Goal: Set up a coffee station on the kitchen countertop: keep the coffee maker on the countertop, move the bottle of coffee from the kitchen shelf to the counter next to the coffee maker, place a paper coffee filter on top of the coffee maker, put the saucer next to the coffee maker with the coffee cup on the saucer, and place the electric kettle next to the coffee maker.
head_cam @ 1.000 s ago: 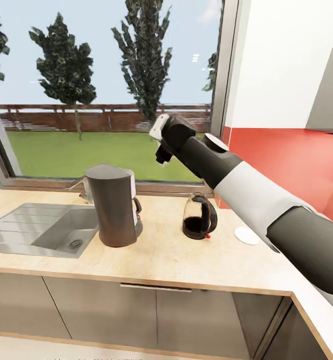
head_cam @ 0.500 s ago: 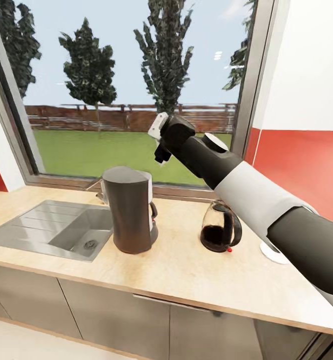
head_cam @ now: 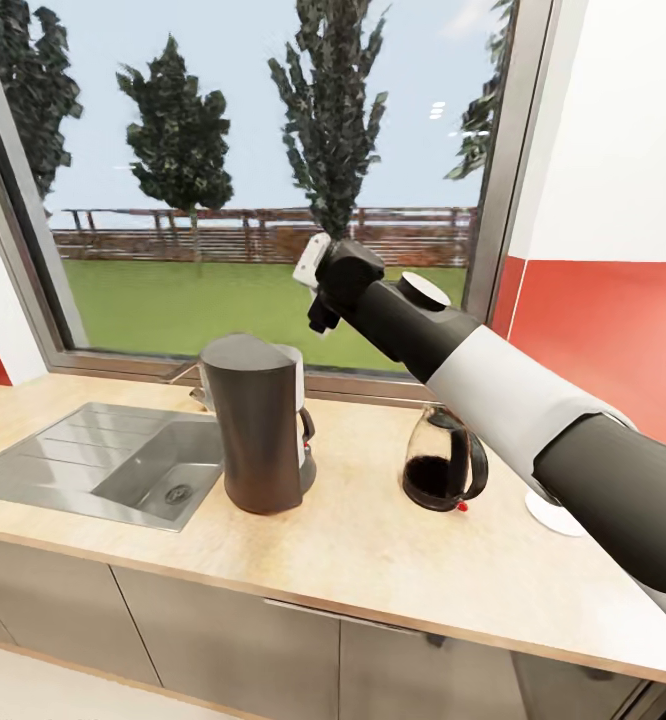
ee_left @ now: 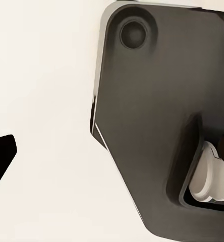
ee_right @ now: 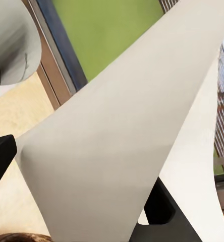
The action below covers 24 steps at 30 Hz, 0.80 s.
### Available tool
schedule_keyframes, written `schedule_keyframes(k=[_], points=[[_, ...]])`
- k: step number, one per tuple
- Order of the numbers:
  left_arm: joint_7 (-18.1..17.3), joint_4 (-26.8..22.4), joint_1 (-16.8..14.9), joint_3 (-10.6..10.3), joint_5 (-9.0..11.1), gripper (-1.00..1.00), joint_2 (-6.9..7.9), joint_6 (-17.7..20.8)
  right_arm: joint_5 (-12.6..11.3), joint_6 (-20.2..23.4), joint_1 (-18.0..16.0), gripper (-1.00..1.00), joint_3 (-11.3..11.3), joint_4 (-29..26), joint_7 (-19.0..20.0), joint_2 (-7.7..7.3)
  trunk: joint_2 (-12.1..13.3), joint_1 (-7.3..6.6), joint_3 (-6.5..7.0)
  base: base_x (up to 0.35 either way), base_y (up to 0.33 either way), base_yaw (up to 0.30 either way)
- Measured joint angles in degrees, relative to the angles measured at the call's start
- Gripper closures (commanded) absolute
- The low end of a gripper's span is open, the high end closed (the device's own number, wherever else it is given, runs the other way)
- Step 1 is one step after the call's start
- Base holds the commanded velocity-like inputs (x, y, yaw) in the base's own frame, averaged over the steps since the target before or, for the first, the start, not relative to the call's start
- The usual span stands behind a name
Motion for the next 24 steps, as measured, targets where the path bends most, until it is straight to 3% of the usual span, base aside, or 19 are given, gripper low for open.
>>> schedule_keyframes(k=[5,16,24], points=[[0.00,0.00,0.00,-0.05,0.00,-1.00,0.00,0.00,-0.05,-0.04,0.00,1.00,0.04,-0.10,0.76,0.00,0.00,0.00,0.00,0.000,0.000,0.074],[0.00,0.00,0.00,-0.07,0.00,-1.00,0.00,0.00,-0.05,-0.01,0.00,1.00,0.04,0.00,1.12,0.00,0.00,0.00,0.00,0.000,0.000,0.246],[0.00,0.04,0.00,-0.07,0.00,-1.00,-0.05,0.00,0.00,0.04,0.14,1.00,-0.02,0.13,1.12,0.00,0.00,0.00,0.00,0.000,0.000,0.024]])
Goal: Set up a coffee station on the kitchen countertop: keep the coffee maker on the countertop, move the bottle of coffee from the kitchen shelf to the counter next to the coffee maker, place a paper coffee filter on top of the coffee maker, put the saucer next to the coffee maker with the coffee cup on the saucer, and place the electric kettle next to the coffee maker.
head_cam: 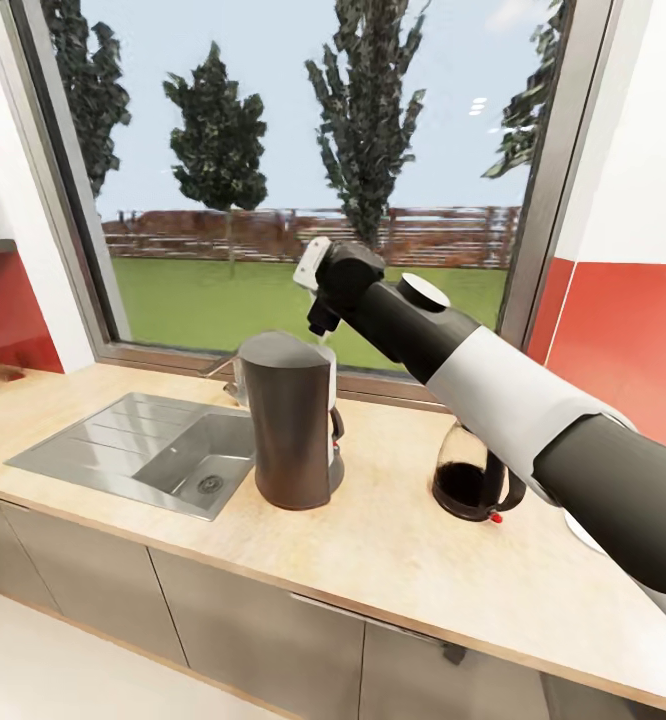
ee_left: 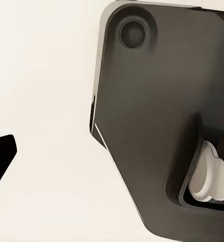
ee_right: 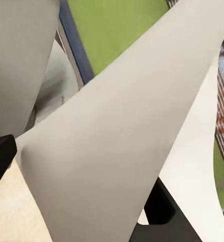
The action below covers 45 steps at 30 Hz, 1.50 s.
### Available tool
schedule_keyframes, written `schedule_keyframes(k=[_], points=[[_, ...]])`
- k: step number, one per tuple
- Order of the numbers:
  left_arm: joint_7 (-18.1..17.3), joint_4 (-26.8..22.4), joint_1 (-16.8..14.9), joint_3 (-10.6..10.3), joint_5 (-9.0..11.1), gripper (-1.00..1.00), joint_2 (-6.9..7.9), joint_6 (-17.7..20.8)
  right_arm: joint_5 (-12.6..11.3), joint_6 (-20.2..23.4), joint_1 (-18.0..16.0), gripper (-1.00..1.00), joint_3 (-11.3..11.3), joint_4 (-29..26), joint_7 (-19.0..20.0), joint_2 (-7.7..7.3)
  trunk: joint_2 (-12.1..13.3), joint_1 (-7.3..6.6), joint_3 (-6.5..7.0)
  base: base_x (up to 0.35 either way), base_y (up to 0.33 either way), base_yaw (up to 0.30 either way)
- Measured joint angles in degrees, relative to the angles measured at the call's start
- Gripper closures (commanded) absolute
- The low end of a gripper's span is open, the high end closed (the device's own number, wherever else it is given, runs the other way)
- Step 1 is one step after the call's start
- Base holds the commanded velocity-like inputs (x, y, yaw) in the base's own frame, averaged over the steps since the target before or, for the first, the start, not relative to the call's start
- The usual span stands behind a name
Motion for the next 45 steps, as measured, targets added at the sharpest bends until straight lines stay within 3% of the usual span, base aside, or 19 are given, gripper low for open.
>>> schedule_keyframes(k=[13,45], points=[[0.00,-0.01,0.00,0.00,0.00,-1.00,0.05,0.00,0.03,-0.08,0.30,1.00,0.04,4.39,0.00,0.00,0.00,-0.01,0.00,0.007,0.000,0.000],[0.00,-0.04,0.00,0.08,0.09,-1.00,0.01,0.00,0.02,-0.10,0.31,1.00,0.49,4.49,0.02,0.00,0.00,-0.01,0.00,0.074,0.000,0.000]])
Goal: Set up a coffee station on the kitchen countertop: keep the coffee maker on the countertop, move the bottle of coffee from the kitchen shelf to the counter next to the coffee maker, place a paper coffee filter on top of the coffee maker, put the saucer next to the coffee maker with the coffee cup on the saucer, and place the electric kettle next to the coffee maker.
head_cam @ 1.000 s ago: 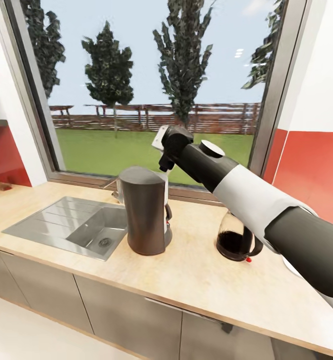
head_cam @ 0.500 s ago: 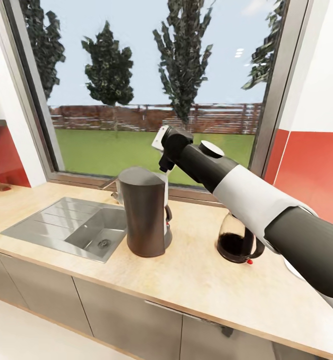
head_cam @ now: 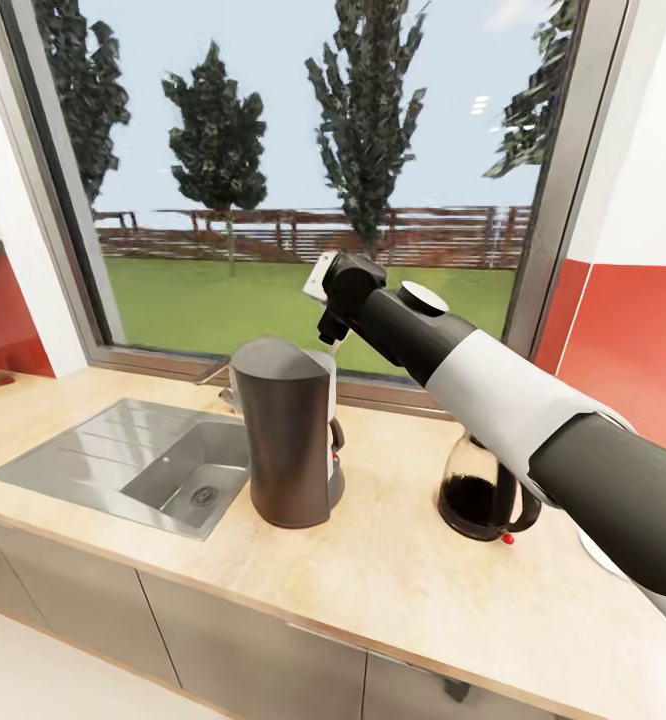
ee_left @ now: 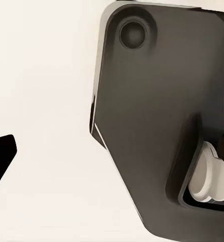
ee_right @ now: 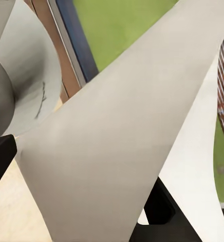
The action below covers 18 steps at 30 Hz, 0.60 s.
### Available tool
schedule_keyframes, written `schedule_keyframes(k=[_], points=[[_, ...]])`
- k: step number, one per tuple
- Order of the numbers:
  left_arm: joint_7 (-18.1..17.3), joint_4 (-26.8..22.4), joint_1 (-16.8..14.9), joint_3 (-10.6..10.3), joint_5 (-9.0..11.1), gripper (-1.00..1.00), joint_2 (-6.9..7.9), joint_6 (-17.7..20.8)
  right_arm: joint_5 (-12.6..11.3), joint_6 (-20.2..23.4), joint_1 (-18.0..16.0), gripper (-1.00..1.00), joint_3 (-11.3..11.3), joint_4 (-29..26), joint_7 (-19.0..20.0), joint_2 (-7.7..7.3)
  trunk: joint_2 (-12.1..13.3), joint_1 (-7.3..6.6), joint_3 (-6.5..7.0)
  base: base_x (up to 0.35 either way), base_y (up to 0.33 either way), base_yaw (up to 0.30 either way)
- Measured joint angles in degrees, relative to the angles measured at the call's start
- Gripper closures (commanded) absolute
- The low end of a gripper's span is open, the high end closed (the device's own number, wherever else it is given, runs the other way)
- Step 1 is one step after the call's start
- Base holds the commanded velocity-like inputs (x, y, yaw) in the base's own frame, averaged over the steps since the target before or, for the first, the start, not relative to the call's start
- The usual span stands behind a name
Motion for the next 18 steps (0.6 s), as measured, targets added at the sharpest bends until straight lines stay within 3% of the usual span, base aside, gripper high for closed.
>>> schedule_keyframes(k=[12,18], points=[[0.00,0.00,0.00,0.11,0.07,-1.00,0.10,0.00,-0.07,-0.06,0.00,1.00,0.00,-0.03,0.06,0.00,0.00,0.01,0.00,0.008,0.000,0.000],[0.01,0.00,0.00,0.07,0.08,-1.00,0.06,0.00,-0.09,-0.07,0.00,1.00,-0.01,-0.09,0.03,0.00,0.00,-0.01,0.00,0.132,0.070,0.035]])
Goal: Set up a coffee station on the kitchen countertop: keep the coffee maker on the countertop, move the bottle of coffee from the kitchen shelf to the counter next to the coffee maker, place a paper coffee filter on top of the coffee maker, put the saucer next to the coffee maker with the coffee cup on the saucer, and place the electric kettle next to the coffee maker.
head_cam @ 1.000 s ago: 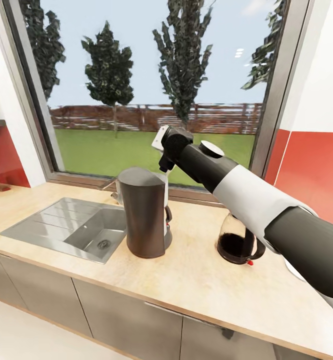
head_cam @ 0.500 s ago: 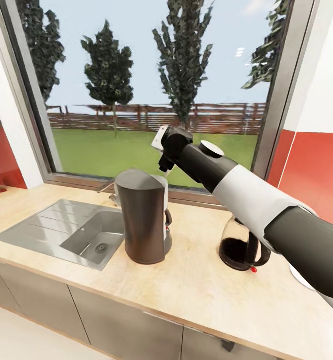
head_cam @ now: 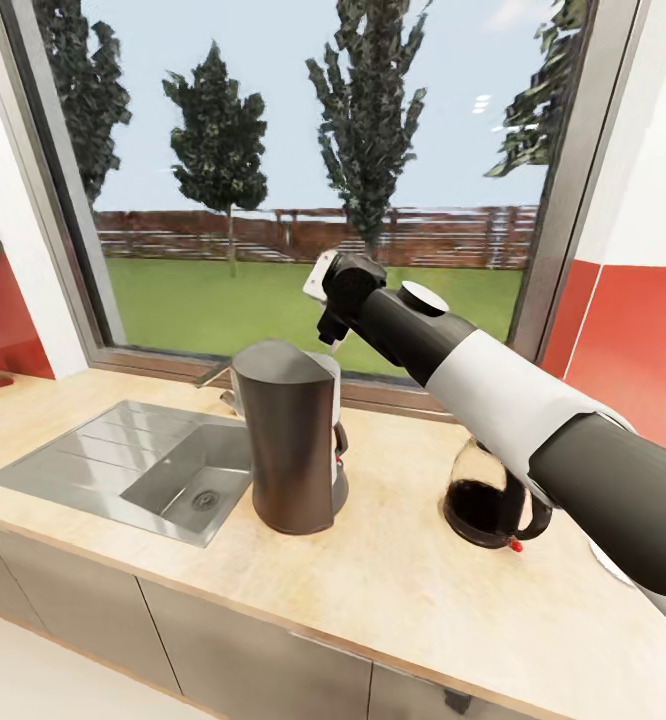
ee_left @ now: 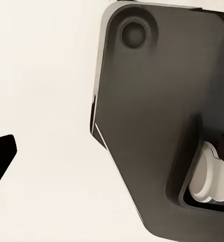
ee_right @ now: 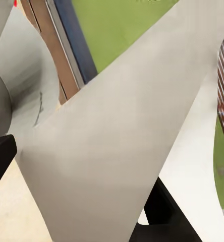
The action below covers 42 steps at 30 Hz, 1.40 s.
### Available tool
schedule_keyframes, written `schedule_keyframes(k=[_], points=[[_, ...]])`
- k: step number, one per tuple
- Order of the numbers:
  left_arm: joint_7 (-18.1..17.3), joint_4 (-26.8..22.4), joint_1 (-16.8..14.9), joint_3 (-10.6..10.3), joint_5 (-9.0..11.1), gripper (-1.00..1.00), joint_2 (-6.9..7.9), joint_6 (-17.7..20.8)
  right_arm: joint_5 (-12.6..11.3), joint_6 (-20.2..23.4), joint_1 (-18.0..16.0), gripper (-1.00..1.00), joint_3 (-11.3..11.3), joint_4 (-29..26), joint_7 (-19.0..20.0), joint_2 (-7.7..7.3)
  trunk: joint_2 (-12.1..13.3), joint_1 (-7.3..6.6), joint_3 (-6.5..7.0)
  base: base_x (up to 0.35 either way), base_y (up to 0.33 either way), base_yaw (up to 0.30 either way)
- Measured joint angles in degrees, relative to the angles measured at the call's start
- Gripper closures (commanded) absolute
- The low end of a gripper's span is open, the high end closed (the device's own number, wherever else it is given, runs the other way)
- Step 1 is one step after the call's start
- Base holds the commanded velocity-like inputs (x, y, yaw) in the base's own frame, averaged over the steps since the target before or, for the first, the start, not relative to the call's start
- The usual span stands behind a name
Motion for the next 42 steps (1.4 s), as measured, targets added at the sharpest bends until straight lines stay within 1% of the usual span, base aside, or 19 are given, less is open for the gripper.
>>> schedule_keyframes(k=[8,24,31,34,35,36,38,42], points=[[-0.01,0.00,0.00,-0.06,-0.05,-1.00,-0.01,0.00,0.02,0.02,-0.01,1.00,0.01,-0.11,-0.03,0.00,0.00,0.02,0.00,0.050,0.020,0.176],[-0.01,0.02,0.00,-0.07,-0.07,-1.00,-0.10,0.00,0.03,0.08,0.00,1.00,0.01,0.18,-0.05,0.00,0.01,0.02,0.00,0.001,0.000,0.008],[-0.01,0.02,0.00,-0.06,-0.07,-1.00,-0.06,0.00,0.09,0.09,0.08,1.00,0.08,3.64,-0.05,0.00,0.01,0.02,0.00,0.000,0.000,0.000],[-0.01,0.01,0.00,-0.07,-0.07,-1.00,-0.09,0.00,0.08,0.10,0.08,1.00,1.52,4.26,-0.06,0.00,0.01,0.02,0.00,0.000,0.000,0.000],[-0.01,0.00,0.00,-0.07,-0.07,-1.00,-0.08,0.00,0.06,0.10,0.09,1.00,2.26,4.34,-0.04,0.00,0.01,0.02,0.00,0.000,0.000,0.000],[-0.01,0.00,0.00,-0.07,-0.08,-1.00,-0.07,0.00,0.04,0.11,0.09,1.00,3.54,4.41,-0.03,0.00,0.01,0.02,0.00,0.000,0.000,0.000],[-0.01,0.05,0.00,-0.07,-0.08,-1.00,-0.07,0.00,0.02,0.10,0.09,1.00,4.86,4.42,-0.01,0.00,0.01,0.02,0.00,0.000,0.000,0.000],[-0.01,0.07,0.00,-0.07,-0.08,-1.00,-0.05,0.00,0.01,0.03,0.09,1.00,5.45,4.34,0.02,0.00,0.01,0.02,0.00,0.000,0.000,0.000]])
